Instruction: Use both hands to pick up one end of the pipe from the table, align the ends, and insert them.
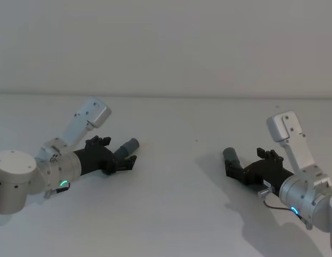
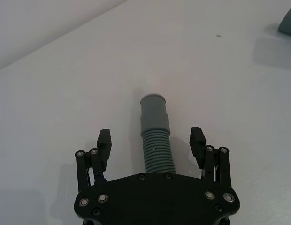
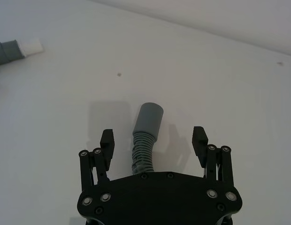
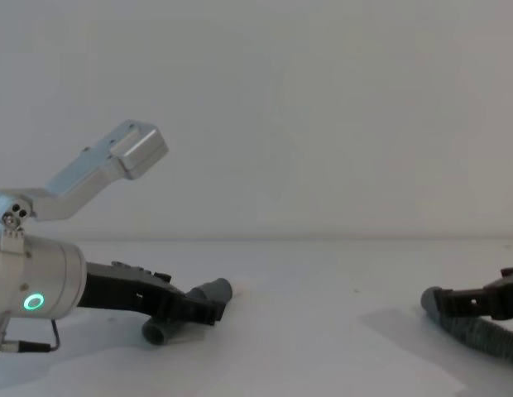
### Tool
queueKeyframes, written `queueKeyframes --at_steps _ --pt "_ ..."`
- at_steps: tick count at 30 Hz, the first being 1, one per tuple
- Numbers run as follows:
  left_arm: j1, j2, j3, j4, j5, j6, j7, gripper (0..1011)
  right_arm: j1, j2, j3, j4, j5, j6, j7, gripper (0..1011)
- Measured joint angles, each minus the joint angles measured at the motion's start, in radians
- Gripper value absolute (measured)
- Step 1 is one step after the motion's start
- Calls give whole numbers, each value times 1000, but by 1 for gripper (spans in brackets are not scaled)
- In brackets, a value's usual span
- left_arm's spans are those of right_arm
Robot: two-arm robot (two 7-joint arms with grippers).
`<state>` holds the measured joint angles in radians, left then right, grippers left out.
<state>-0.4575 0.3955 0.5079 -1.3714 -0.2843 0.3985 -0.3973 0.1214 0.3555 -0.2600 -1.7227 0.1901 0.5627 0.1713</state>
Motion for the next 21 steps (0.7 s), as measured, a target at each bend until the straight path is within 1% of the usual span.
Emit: queueKeyframes --at_steps 7,21 --pt "-3 -1 1 -1 13 -4 4 1001 7 4 -4 6 -7 17 13 1003" --pt "-5 -1 1 -2 23 -8 7 1001 27 5 -20 32 -26 62 32 1003"
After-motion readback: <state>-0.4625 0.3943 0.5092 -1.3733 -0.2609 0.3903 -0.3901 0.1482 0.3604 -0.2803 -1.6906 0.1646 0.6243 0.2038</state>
